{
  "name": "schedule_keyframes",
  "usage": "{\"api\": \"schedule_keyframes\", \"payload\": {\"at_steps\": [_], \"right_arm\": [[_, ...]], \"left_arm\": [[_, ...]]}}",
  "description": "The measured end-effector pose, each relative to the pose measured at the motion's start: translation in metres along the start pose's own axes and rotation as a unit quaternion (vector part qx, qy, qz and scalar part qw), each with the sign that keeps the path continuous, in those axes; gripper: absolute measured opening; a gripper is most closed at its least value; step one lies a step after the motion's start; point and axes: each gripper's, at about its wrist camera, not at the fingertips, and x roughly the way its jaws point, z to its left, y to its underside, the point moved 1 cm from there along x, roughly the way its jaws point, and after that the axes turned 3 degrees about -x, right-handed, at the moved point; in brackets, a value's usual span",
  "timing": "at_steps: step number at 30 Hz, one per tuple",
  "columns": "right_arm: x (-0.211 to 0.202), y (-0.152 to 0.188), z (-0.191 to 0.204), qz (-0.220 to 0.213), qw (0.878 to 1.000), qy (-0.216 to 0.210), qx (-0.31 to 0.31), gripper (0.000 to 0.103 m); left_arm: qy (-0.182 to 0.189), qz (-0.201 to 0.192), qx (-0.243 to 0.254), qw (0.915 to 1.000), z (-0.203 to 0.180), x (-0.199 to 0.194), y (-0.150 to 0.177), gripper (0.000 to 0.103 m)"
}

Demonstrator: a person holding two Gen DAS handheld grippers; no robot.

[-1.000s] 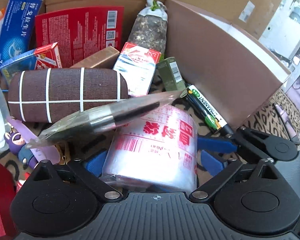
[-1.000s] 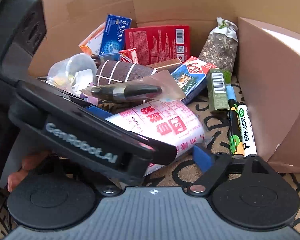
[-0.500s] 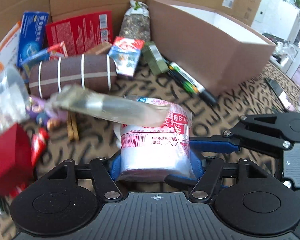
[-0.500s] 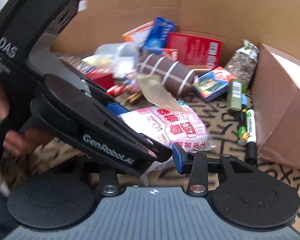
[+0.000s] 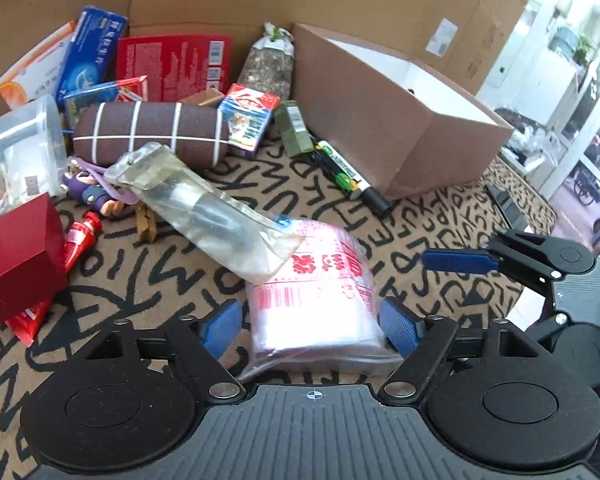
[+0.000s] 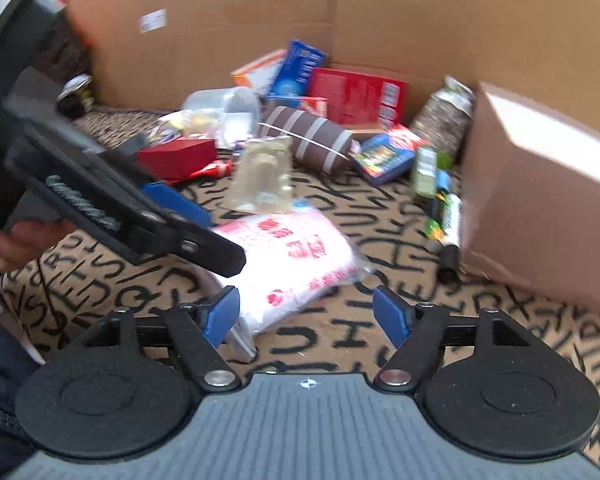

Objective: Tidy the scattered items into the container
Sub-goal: 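Close the left tool on the white printed plastic bag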

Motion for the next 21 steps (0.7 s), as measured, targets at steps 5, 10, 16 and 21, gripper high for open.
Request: {"api": "schedule_keyframes", "payload": {"at_steps": [5,10,16,21], "right_arm": [[0.002,0.003,-0.027,0.009,0.994,0.005,0.107,0.078],[0.010,0.001,-0.045,0.011,0.974,-0.030,0.223,0.077],[0.036,-0.005,-0.037,0.026,0.966,-0.074,0.246,0.064],[0.052,-0.008,-0.037,0.023,0.956,-0.103,0.275,0.069]], "left_arm": [[0.003,0.008,-0.004,1.0000,0.003,0.005,0.001,0.086],[0.022,0.019,-0.015,0.9995,0.004,0.010,-0.001,0.086],[0.022,0.030,-0.011,0.9992,0.003,0.020,0.005,0.085],[0.020,0.022,-0.007,0.9995,0.003,0.027,0.005,0.089]]}}
